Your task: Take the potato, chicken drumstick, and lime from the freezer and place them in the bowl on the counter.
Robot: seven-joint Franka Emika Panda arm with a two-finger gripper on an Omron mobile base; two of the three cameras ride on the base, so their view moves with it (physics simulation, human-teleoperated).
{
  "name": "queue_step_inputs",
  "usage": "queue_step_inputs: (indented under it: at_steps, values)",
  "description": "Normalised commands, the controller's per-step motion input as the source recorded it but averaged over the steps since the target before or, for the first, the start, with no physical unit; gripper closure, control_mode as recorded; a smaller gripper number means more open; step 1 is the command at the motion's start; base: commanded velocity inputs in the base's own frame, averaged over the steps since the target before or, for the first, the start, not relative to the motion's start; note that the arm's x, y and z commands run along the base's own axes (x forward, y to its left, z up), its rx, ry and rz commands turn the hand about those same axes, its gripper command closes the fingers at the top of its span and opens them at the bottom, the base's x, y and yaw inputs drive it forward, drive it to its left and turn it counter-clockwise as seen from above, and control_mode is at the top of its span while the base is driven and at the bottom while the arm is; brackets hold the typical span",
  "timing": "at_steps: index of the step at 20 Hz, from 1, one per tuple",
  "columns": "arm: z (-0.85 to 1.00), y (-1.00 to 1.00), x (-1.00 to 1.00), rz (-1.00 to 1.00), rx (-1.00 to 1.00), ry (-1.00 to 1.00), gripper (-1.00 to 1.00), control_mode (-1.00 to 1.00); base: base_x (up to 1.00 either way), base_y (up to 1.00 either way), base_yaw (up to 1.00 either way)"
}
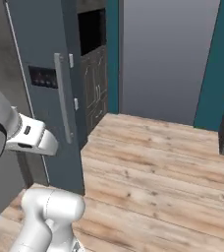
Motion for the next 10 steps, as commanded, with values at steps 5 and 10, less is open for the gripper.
queue_step_inputs:
  at_steps: [5,10]
  values:
    - [0.0,0.0,0.0,0.0,0.0,0.0,-1.0,1.0,0.0,-0.29,-0.77]
    - [0.0,0.0,0.0,0.0,0.0,0.0,-1.0,1.0,0.37,-0.24,-0.65]
